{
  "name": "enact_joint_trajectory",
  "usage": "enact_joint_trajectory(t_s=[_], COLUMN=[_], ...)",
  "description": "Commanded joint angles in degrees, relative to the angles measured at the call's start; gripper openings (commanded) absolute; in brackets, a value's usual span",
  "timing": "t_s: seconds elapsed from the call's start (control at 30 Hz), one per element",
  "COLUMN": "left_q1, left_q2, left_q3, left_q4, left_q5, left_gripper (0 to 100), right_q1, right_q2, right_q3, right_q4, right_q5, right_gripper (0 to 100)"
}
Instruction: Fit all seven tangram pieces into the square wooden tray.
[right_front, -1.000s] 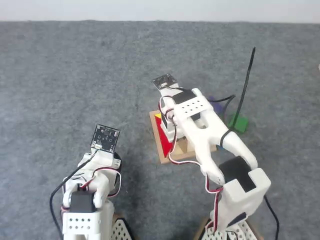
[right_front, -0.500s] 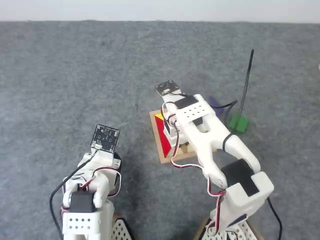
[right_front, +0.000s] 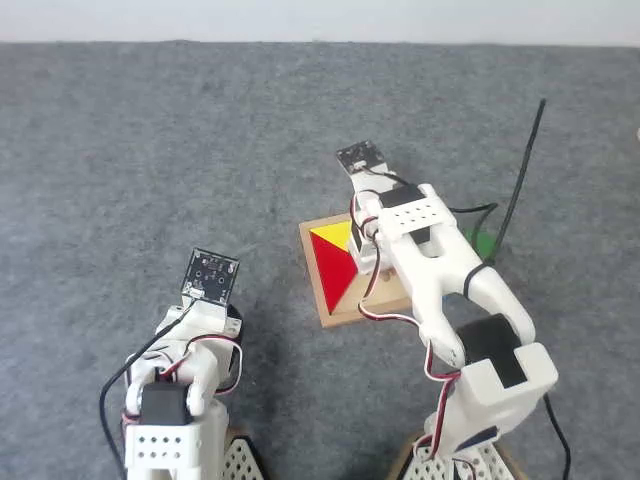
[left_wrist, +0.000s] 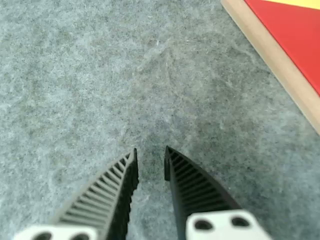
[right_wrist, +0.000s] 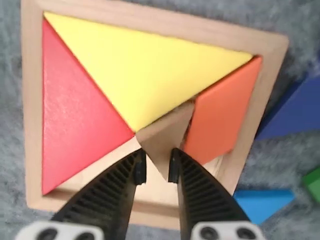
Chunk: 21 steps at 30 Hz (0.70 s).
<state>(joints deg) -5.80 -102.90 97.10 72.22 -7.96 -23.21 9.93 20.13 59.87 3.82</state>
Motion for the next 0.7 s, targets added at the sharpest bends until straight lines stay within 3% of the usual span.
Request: enact_joint_trajectory(t_s=[0.0,0.23,0.67], left_q1=[-0.09,-0.09,-0.09], left_q2=[-1.23,-1.23,-1.23], left_q3=[-0.66,-0.66,-0.66], left_q4=[0.18,0.18,0.18], left_q5=[-0.62,-0.62,-0.62], left_gripper=[9,9,9], right_q1=[0.92,0.92,1.10], right_q2=[-1.98,-2.77,-17.45], right_q3=[-0.35,-0.44,3.52], right_q4=[-3.30,-4.53,-5.23], right_q5=[0.70,0.35,-1.67], right_gripper=[7.9,8.0,11.0])
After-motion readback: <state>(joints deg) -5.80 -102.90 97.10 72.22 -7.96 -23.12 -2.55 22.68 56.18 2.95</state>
